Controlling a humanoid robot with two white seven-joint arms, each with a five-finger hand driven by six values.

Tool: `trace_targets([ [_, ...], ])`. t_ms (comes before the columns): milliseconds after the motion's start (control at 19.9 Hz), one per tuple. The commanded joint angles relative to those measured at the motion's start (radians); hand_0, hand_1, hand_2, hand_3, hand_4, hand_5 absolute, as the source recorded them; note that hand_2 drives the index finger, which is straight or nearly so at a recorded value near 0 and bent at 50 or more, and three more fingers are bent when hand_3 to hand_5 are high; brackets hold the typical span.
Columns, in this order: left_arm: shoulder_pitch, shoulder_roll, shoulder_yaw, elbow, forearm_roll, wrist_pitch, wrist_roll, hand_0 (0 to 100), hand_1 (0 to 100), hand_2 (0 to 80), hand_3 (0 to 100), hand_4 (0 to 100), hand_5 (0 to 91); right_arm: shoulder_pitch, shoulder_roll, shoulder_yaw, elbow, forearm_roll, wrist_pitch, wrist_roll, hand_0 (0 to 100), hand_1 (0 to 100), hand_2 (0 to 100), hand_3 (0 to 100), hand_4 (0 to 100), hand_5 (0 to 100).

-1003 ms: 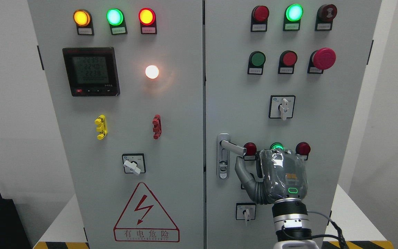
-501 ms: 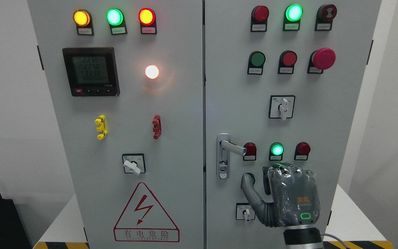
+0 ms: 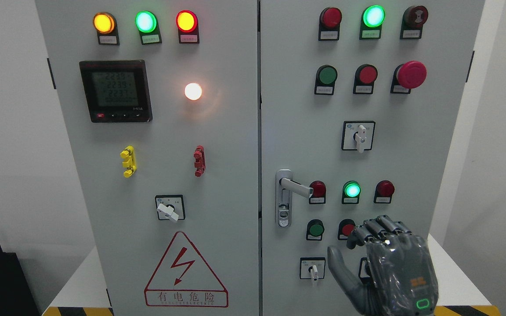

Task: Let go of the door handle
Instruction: 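Open the right hand and pull it back from the handle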

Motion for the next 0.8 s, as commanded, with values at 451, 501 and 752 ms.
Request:
trace_targets([
  [451, 0.001, 0.000, 0.011, 0.017, 0.000, 0.001, 0.000, 12, 39, 0.0, 0, 0, 0.0, 0.028, -0.004, -0.108, -0.059, -0.054, -0.011, -0.004, 43, 5, 0, 0, 0, 0],
  [501, 0.000, 0.000, 0.011, 0.017, 0.000, 0.001, 0.000, 12, 39, 0.0, 0, 0, 0.0, 0.035, -0.006, -0.105, -0.057, -0.066, -0.011, -0.003, 43, 5, 0, 0, 0, 0],
  [752, -0.001, 0.000, 0.011, 0.017, 0.000, 0.001, 0.000, 12, 39, 0.0, 0, 0, 0.0, 0.049, -0.004, -0.101, -0.059, -0.072, -0.009, -0.001, 42, 7, 0, 0, 0, 0],
])
